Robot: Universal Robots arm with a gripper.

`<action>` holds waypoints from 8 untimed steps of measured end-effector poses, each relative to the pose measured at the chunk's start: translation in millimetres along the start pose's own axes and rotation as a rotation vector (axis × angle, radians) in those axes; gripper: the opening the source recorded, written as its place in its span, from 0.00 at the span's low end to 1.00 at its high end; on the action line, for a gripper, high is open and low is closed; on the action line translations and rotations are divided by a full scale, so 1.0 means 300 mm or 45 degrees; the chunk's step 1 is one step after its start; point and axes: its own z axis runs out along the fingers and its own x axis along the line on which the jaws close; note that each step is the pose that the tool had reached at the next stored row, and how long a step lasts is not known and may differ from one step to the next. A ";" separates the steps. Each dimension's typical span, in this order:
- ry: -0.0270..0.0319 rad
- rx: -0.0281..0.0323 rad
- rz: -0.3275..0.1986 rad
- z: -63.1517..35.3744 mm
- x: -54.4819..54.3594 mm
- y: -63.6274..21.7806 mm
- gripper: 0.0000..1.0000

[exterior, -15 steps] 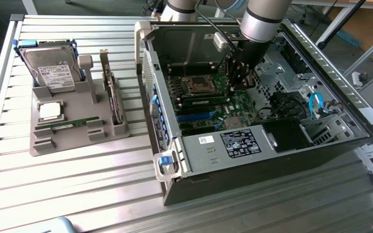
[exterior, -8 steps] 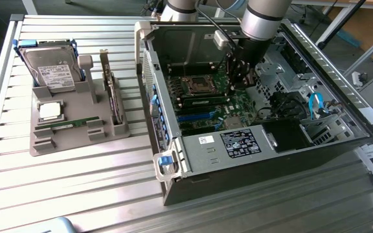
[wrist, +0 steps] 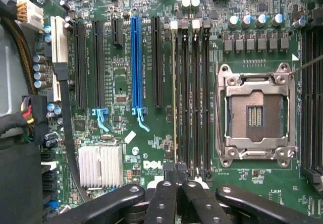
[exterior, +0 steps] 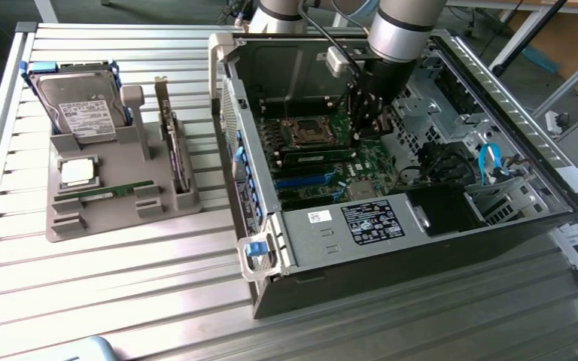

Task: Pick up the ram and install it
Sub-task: 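Press down the ram until it locks into place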

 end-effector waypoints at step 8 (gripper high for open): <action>-0.0002 0.0096 0.001 0.001 0.002 0.063 0.11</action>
